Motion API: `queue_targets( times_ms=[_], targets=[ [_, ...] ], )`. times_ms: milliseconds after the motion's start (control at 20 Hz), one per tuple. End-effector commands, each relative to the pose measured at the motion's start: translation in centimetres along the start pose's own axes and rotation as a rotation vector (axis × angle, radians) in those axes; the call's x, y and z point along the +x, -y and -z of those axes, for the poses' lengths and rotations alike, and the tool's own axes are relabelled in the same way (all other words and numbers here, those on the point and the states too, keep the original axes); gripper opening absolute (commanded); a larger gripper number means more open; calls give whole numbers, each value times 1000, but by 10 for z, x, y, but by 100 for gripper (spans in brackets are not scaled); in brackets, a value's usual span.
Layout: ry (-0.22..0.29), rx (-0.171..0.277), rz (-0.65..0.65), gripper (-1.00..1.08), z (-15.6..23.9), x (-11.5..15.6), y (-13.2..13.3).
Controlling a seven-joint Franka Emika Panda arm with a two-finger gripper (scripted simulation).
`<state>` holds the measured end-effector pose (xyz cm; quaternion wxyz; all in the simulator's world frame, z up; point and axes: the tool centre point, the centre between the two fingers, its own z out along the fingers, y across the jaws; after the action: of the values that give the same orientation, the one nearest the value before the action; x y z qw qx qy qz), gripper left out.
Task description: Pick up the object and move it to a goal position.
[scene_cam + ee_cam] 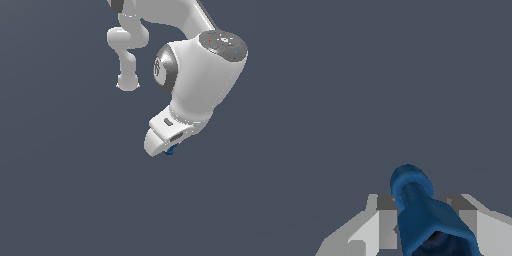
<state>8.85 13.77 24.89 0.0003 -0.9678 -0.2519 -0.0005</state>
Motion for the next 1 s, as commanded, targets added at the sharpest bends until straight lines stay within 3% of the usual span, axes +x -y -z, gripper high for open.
queue_targets(
  times_ms=[0,450,950],
  targets=[
    [1,0,0,-100,23,6,5],
    [1,0,-1,-100,71,21,14],
    [1,0,-1,-100,85,27,16]
  ],
)
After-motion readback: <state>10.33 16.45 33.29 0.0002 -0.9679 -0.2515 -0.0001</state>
